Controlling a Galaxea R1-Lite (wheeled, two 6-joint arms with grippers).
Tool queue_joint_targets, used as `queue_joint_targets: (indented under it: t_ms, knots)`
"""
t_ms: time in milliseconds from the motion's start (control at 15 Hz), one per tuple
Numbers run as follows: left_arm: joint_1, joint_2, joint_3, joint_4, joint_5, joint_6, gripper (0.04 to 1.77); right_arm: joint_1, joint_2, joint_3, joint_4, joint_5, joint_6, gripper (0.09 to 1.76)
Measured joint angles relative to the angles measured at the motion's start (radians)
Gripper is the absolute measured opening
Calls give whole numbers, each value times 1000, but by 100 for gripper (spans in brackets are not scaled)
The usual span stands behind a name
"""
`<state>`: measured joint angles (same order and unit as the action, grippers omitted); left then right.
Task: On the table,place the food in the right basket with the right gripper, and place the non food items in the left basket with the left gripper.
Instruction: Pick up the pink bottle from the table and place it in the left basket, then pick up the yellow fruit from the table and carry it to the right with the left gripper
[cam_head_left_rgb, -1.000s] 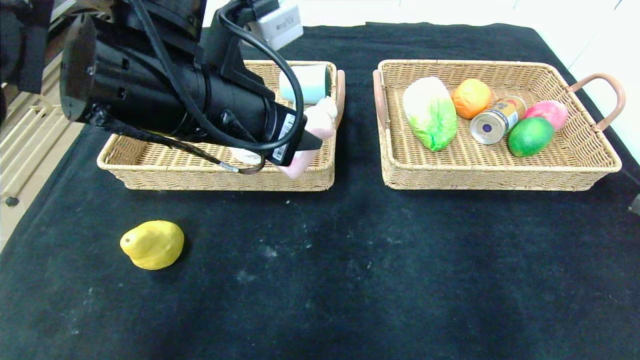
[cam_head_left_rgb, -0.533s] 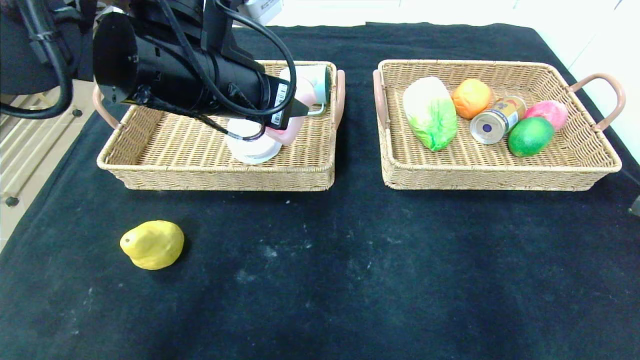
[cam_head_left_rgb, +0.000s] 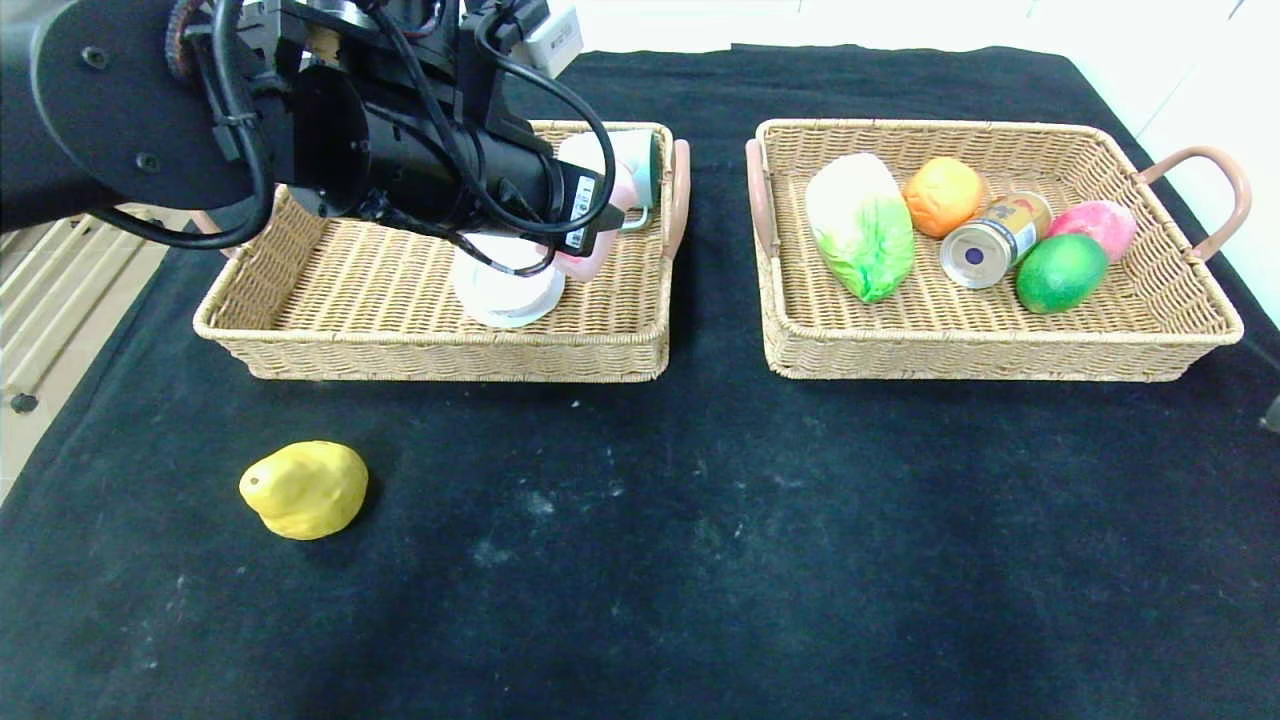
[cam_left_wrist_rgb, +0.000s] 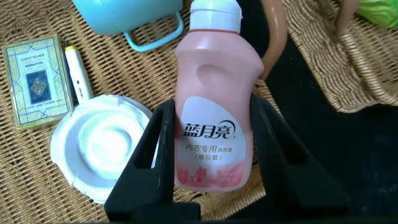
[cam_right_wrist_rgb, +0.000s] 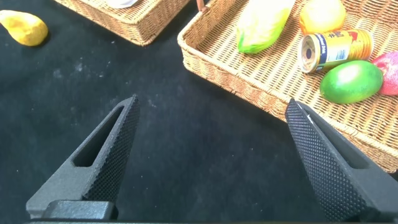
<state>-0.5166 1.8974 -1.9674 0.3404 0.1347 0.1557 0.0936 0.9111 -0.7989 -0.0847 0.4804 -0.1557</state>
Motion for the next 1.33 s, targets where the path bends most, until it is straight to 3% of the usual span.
queue_joint_targets:
  t_ms: [133, 400, 800, 1067, 1333]
  knots:
    - [15, 13, -1, -14, 0, 1, 87, 1, -1, 1, 0, 0, 0, 171]
    - [21, 24, -1, -11, 0, 10, 121, 3, -1, 6, -2, 0, -13, 171]
    - [18, 13, 7, 6, 7, 16, 147, 3, -1, 9, -2, 0, -14, 171]
    - [17, -52, 13, 150, 39, -1, 157, 4, -3, 9, -1, 0, -15, 171]
    - [17, -157, 56, 280, 81, -111, 163, 45, -1, 23, 1, -2, -21, 171]
